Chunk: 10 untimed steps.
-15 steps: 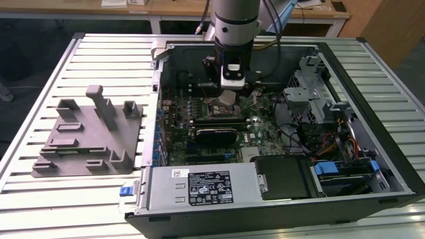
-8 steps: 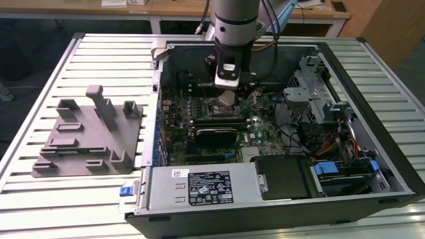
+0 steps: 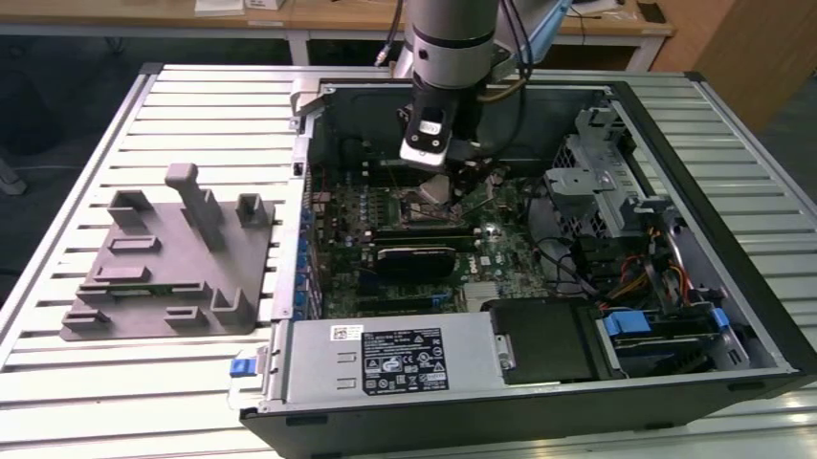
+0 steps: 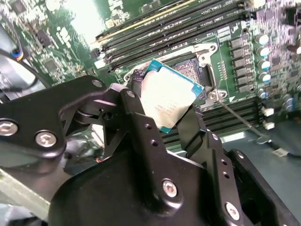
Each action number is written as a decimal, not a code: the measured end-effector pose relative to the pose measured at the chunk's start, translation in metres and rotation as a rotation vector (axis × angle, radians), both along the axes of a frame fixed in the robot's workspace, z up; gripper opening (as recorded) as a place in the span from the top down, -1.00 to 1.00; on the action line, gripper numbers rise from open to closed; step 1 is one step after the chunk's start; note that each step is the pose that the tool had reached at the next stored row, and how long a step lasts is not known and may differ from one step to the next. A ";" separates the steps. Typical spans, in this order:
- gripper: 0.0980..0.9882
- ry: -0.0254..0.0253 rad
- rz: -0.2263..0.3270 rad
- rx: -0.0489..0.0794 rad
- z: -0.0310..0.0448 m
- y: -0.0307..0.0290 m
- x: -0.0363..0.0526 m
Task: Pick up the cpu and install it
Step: 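Place the cpu into insertion slot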
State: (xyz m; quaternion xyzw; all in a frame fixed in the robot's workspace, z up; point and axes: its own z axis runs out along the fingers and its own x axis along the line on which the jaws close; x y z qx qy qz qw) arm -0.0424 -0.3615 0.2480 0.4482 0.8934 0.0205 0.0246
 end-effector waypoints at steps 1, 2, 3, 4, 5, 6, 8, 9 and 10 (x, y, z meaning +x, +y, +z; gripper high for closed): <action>0.00 0.0000 -0.019 0.000 -0.0001 0.0000 0.0000; 0.00 0.0000 -0.037 0.000 -0.0002 0.0000 0.0000; 0.00 0.0000 -0.055 0.000 -0.0003 0.0000 0.0000; 0.00 0.0000 -0.072 0.000 -0.0003 0.0000 0.0000; 0.00 0.0000 -0.090 0.000 -0.0004 0.0000 0.0000; 0.00 0.0000 -0.107 0.000 -0.0005 0.0000 0.0000; 0.00 0.0000 -0.144 0.000 -0.0006 0.0000 0.0000; 0.00 0.0000 -0.161 0.000 -0.0007 0.0000 0.0000; 0.00 0.0000 -0.179 0.000 -0.0008 0.0000 0.0000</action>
